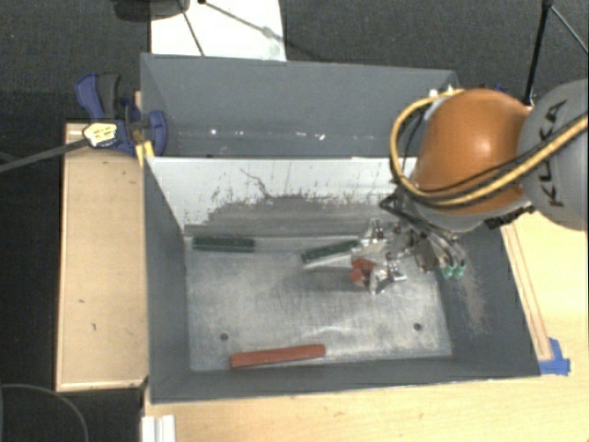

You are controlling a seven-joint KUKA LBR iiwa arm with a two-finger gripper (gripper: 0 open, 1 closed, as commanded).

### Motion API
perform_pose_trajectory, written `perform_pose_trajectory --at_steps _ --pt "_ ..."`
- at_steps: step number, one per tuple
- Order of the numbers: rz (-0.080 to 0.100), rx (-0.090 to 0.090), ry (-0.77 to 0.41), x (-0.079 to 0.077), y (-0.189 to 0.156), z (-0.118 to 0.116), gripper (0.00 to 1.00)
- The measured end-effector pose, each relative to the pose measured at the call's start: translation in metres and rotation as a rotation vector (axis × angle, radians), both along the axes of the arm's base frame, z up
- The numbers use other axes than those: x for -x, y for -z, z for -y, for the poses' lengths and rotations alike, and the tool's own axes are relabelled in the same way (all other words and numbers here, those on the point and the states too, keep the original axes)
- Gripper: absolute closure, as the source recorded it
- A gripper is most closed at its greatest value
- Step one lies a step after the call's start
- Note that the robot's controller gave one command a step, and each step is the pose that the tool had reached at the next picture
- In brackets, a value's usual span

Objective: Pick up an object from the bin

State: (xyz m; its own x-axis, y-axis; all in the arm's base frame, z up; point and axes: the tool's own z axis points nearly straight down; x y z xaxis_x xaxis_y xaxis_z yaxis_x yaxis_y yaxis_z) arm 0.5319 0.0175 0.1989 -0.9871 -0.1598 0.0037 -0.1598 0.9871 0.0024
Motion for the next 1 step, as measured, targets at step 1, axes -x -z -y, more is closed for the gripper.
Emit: perform_pose_trajectory --at_steps 1 --pt "0.004 0.001 0.048 0.0013 -0.0540 0.0289 1.00"
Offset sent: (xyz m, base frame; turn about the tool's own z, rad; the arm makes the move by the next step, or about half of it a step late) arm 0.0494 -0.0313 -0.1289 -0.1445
